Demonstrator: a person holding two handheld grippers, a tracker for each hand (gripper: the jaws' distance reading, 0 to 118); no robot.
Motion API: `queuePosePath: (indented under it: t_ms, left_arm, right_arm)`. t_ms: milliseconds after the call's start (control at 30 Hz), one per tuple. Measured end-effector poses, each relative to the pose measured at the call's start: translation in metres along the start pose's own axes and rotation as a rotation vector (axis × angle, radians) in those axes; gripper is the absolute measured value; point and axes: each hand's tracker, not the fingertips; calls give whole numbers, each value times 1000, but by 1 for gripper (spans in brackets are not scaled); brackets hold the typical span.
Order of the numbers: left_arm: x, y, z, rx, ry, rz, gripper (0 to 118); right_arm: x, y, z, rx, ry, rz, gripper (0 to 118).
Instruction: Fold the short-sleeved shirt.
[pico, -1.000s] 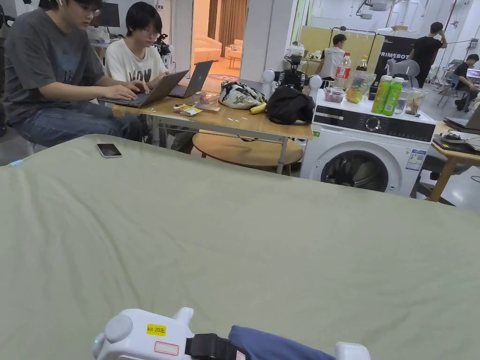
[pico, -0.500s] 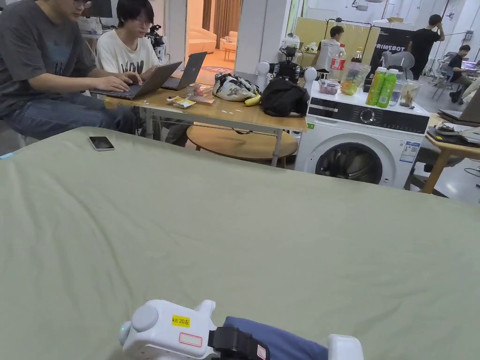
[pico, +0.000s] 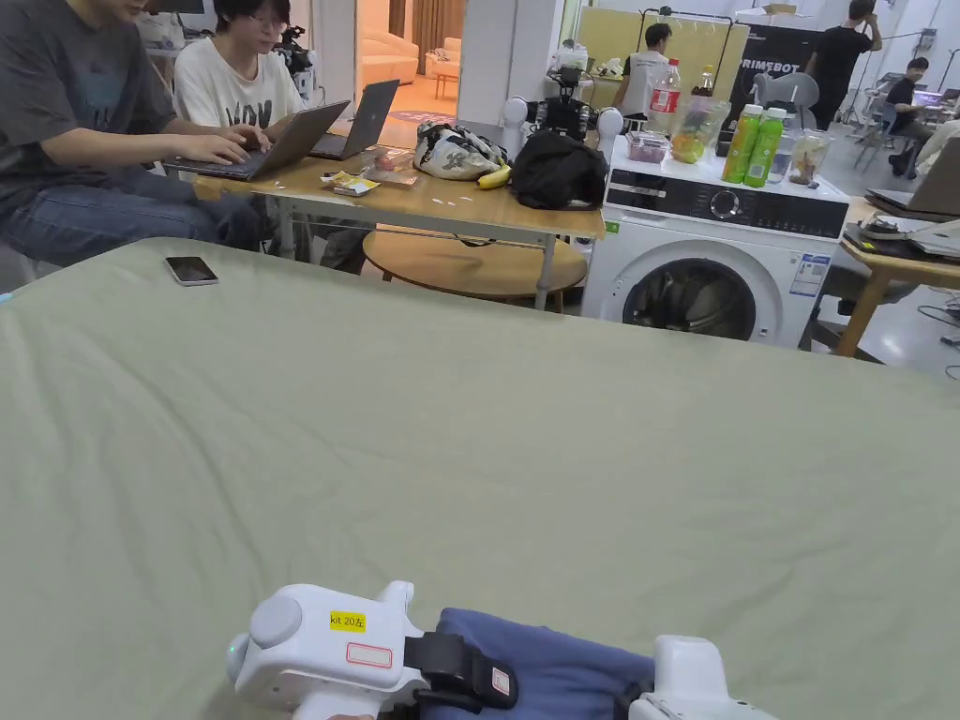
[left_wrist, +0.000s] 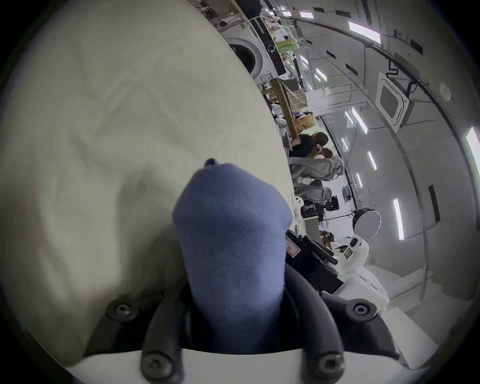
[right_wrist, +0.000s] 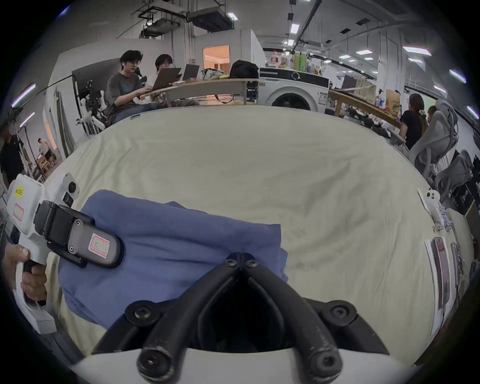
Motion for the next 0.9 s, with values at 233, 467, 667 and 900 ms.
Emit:
queuePosePath:
  t_ms: [233,467,667,900]
  left_arm:
    - [29,12,16,-11,33,-58,20]
    - [64,28,70,3,117,-122,20]
    - [53,41,150,65,226,-117,20]
    - [26,40,267,189,386,-40,20]
  right_arm:
    - [11,18,29,260,-49,-35,0]
    - [14,53,58,539,-105,-40,0]
    - [-10,72,58,588,-59,-10,0]
    - [-85,91,34,595,60,28,0]
